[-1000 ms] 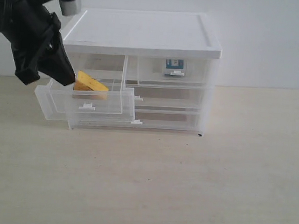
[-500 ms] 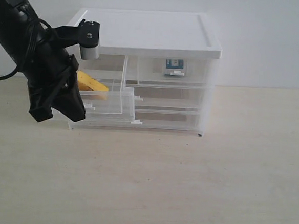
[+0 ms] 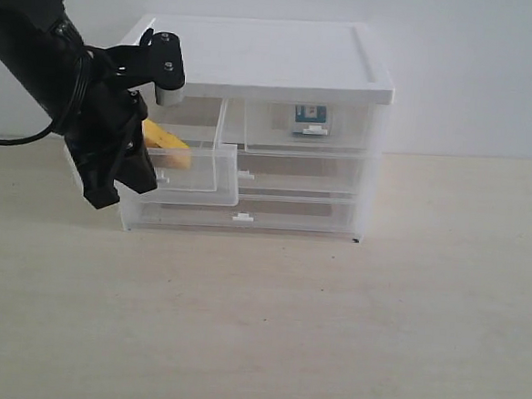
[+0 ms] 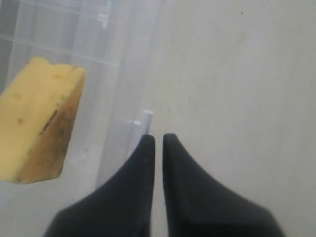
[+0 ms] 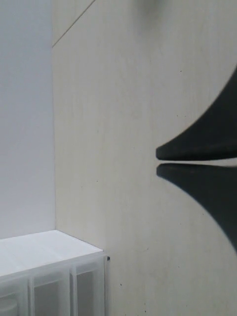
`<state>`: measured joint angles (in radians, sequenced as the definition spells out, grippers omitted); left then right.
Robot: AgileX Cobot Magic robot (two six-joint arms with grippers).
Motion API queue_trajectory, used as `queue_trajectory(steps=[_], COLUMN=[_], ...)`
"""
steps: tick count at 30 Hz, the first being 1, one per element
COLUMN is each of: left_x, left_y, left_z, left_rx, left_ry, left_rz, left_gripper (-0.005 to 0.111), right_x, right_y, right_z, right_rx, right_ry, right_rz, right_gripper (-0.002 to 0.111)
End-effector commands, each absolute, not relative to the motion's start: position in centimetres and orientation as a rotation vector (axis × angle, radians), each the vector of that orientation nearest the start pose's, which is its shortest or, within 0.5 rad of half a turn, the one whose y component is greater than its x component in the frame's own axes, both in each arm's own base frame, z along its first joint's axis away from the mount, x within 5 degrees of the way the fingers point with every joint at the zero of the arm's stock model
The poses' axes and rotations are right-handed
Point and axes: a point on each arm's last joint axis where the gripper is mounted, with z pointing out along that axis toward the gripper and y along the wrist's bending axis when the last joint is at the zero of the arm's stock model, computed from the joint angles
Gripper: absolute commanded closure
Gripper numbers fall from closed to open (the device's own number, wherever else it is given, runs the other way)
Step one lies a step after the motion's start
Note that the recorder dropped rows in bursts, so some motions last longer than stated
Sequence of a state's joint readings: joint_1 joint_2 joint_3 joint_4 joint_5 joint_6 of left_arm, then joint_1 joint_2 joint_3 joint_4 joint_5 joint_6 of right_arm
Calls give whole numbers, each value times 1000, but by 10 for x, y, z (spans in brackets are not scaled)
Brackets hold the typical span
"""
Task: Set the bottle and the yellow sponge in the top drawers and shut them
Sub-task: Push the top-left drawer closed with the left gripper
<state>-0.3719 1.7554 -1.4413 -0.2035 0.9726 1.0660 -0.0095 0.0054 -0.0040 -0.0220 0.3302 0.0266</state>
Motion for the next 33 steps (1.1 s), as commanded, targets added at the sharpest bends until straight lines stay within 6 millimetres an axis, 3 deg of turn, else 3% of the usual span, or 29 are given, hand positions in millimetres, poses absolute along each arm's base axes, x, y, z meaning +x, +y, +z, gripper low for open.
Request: queue_trajectory(steps=[1,13,20,23,25,33], left_x=[358,354,353,337,329,372], left_y=[-152,-151,-151,-146,-144,-154], left_z=[283,310,308,320,315,287], left_rx=[1560,1506,1527,1571,1648,1537], left_ry=[2015,1946,1963,1994,2061,1942], left_rz=[35,58,53,12,-26,117], left_gripper=[102,102,102,102,102,102], right_x=[54,54,54,54,54,54], right_y=[-1,-1,-1,-1,-1,-1], right_z=[184,184,184,184,184,184], right_rx=[11,11,11,11,11,11], right_ry=[1806,1806,1806,1806,1806,1806], right_rz=[-16,-16,-16,-16,-16,-16], right_gripper=[108,108,108,108,108,108])
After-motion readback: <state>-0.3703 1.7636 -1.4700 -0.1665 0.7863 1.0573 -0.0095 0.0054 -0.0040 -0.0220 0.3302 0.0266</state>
